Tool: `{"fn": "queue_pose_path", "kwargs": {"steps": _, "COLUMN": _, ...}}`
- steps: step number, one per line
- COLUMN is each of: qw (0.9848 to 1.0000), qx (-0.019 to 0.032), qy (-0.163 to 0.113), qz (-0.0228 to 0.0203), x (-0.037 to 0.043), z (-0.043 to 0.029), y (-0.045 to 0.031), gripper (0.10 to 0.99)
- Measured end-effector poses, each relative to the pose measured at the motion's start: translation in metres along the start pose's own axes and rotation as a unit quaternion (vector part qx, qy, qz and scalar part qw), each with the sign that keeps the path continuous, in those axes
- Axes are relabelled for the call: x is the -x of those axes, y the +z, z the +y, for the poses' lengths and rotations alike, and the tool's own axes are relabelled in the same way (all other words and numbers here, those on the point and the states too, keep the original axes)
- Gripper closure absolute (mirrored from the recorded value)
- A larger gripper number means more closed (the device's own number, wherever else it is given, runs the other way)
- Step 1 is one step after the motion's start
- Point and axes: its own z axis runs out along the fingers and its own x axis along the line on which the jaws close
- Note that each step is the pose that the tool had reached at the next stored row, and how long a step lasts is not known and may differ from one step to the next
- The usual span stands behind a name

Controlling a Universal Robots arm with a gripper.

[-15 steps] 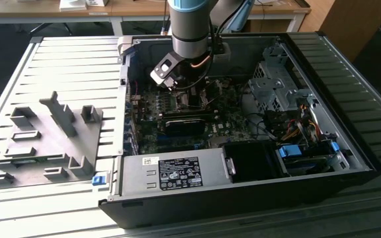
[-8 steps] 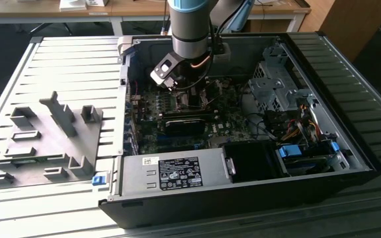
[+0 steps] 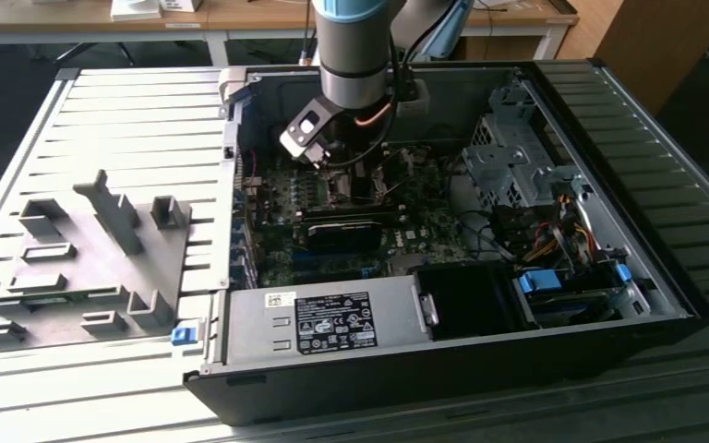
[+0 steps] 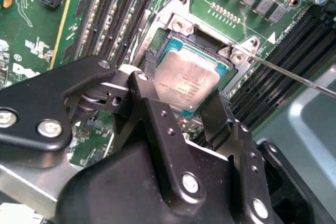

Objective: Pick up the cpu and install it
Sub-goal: 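Place the cpu into insertion slot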

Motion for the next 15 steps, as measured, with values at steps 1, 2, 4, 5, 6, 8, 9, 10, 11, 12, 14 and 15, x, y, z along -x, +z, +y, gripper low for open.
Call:
{"fn": "queue_pose_path", "kwargs": {"steps": 1, "qw": 1.0, "qx": 0.0, "qy": 0.0, "qz": 0.0, "x": -0.0001, "z": 0.0001, "y": -0.0013, "gripper": 0.475}}
{"fn": "queue_pose_path", "kwargs": {"steps": 2, "qw": 1.0, "qx": 0.0, "qy": 0.0, "qz": 0.0, "x": -0.0002, "z": 0.0002, "y": -0.0029, "gripper": 0.475}}
{"fn": "queue_pose_path", "kwargs": {"steps": 4, "qw": 1.0, "qx": 0.0, "qy": 0.0, "qz": 0.0, "x": -0.0004, "z": 0.0005, "y": -0.0064, "gripper": 0.486}}
{"fn": "queue_pose_path", "kwargs": {"steps": 5, "qw": 1.0, "qx": -0.0001, "qy": 0.0, "qz": 0.0, "x": -0.0005, "z": 0.0006, "y": -0.0081, "gripper": 0.486}}
{"fn": "queue_pose_path", "kwargs": {"steps": 6, "qw": 1.0, "qx": -0.0003, "qy": 0.0, "qz": 0.0, "x": -0.0006, "z": 0.0007, "y": -0.0097, "gripper": 0.553}}
{"fn": "queue_pose_path", "kwargs": {"steps": 8, "qw": 1.0, "qx": -0.0021, "qy": 0.001, "qz": -0.0001, "x": -0.0007, "z": 0.0012, "y": -0.0115, "gripper": 0.675}}
{"fn": "queue_pose_path", "kwargs": {"steps": 9, "qw": 1.0, "qx": -0.0036, "qy": 0.001, "qz": -0.0002, "x": -0.0007, "z": 0.0015, "y": -0.0121, "gripper": 0.675}}
{"fn": "queue_pose_path", "kwargs": {"steps": 10, "qw": 1.0, "qx": -0.0049, "qy": 0.001, "qz": -0.0002, "x": -0.0008, "z": 0.0017, "y": -0.0125, "gripper": 0.675}}
{"fn": "queue_pose_path", "kwargs": {"steps": 11, "qw": 1.0, "qx": -0.0063, "qy": 0.001, "qz": -0.0003, "x": -0.0008, "z": 0.002, "y": -0.0129, "gripper": 0.729}}
{"fn": "queue_pose_path", "kwargs": {"steps": 12, "qw": 1.0, "qx": -0.0079, "qy": 0.002, "qz": -0.0004, "x": -0.0008, "z": 0.0024, "y": -0.0134, "gripper": 0.788}}
{"fn": "queue_pose_path", "kwargs": {"steps": 14, "qw": 0.9999, "qx": -0.0109, "qy": 0.002, "qz": -0.0006, "x": -0.0009, "z": 0.003, "y": -0.0146, "gripper": 0.851}}
{"fn": "queue_pose_path", "kwargs": {"steps": 15, "qw": 0.9999, "qx": -0.0122, "qy": 0.002, "qz": -0.0007, "x": -0.0009, "z": 0.0032, "y": -0.0152, "gripper": 0.91}}
